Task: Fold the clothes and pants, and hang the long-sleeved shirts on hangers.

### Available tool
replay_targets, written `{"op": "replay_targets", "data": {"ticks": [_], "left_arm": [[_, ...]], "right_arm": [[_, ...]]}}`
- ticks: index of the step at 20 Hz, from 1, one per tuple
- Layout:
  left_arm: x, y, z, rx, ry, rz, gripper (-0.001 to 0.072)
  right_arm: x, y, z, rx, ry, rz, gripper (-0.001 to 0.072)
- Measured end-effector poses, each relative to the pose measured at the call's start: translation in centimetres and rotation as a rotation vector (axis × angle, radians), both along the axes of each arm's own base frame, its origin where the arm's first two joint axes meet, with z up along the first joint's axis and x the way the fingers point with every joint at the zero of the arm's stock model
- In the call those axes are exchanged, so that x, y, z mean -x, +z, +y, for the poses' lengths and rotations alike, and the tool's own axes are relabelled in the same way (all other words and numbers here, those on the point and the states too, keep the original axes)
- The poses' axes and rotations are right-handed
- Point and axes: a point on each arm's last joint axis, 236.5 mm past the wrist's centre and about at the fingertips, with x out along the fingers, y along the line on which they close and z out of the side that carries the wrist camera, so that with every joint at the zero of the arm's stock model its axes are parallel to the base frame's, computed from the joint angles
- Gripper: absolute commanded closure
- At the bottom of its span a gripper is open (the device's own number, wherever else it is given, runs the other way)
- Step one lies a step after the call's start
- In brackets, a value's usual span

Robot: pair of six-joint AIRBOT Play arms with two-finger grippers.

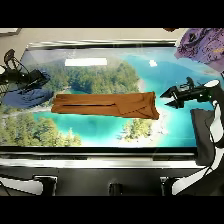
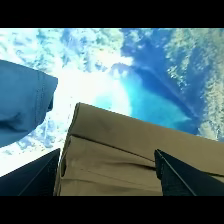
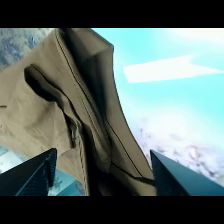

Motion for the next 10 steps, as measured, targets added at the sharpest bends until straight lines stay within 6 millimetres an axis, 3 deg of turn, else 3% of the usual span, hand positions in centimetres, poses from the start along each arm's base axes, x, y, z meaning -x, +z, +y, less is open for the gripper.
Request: {"op": "replay_targets", "data": {"ticks": [5, 10], "left_arm": [[0.0, 0.7, 0.0, -0.005, -0.001, -0.012, 0.0023], [0.1, 0.8, 0.0, -0.005, -0.001, -0.013, 0.0023]], "right_arm": [[-0.1, -1.6, 1.5, -0.071, 0.017, 0.023, 0.0058], [-0.1, -2.9, 4.9, -0.096, 0.072, 0.043, 0.006]]}}
